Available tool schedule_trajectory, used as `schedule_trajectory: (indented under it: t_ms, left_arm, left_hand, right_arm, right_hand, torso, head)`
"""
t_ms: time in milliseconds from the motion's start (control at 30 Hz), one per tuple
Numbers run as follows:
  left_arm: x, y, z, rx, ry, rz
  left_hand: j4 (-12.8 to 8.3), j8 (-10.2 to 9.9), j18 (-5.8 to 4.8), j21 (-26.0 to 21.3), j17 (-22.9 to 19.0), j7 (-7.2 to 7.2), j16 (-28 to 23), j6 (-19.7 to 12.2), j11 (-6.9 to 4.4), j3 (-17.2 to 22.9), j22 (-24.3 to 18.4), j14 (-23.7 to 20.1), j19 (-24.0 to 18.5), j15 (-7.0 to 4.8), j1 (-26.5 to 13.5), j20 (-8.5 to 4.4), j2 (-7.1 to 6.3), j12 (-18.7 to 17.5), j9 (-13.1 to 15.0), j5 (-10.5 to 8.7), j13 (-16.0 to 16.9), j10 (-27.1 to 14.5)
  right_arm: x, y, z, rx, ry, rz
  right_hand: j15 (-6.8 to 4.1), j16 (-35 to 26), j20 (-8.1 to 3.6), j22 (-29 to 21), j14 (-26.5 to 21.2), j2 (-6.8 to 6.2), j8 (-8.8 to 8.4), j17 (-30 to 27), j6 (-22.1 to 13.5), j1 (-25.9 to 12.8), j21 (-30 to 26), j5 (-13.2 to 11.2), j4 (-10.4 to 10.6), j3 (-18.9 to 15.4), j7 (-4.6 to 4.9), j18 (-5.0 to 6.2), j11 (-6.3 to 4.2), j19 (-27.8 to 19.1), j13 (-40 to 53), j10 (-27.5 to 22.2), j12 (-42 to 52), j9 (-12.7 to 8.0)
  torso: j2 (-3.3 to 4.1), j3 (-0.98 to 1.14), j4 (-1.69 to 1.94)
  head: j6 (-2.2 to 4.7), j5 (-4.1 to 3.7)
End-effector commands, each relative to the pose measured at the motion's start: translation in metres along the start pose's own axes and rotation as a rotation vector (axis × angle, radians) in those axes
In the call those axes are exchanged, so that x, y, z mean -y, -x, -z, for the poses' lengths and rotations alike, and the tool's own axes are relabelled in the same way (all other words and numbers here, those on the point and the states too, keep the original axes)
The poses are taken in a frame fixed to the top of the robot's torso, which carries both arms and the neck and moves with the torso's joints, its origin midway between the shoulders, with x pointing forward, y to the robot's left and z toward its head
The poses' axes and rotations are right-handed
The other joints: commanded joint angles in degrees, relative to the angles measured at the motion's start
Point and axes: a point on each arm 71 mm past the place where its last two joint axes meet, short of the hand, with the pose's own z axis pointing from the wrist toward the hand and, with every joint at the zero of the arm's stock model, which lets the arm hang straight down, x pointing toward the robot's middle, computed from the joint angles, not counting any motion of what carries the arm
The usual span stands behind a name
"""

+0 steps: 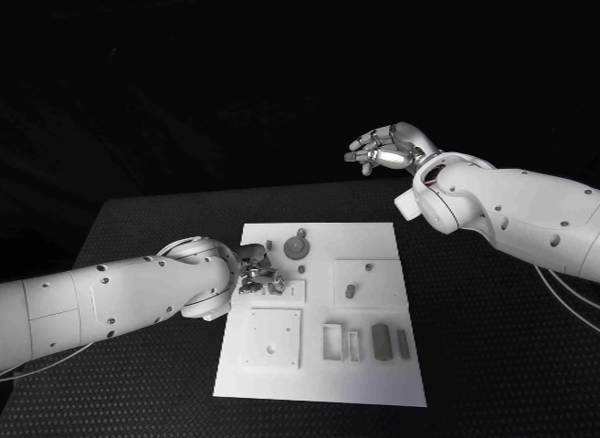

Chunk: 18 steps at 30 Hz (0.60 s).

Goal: Assemble the parts on the task board

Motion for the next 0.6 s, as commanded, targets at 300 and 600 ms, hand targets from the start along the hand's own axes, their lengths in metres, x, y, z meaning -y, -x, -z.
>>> schedule_trajectory:
  t_ms: [300,600]
  left_arm:
    - [0.0066,-0.0072,-0.0009,-0.042,-0.017,-0.052]
    - [0.0067,-0.0073,-0.0006,-0.041,-0.017,-0.058]
  left_hand:
    - [0.16,1.54,0.74,0.67,-0.51,-6.46,1.07,12.06,-2.0,3.06,0.88,2.35,-0.36,-1.69,0.45,-5.84,0.06,1.33,-0.43,1.02,-0.47,-1.5]
    - [0.04,2.41,0.81,1.1,-0.75,-6.63,1.67,12.14,-2.17,4.11,0.91,2.52,-0.19,-1.62,0.1,-5.85,-0.02,2.17,-0.66,2.57,-0.7,-1.55]
  right_arm:
    - [-0.0005,-0.0011,-0.0002,-0.016,0.004,0.002]
    - [0.0002,-0.0005,-0.0001,-0.017,0.001,0.003]
  right_hand:
    - [0.42,-0.59,0.18,0.14,-0.03,0.54,0.4,0.29,-0.12,0.18,-0.43,0.48,-0.23,-0.07,0.53,0.01,0.1,-0.52,-0.26,-0.41,0.44,-0.14]
    - [0.44,-0.75,0.21,0.19,-0.05,0.53,0.43,0.44,-0.11,0.2,-0.49,0.54,-0.27,-0.08,0.52,0.01,0.12,-0.57,-0.4,-0.5,0.53,-0.19]
  torso:
    - [0.0,-0.02,0.02]
    - [0.0,-0.05,0.02]
  head:
    - [0.01,0.09]
    - [0.03,0.13]
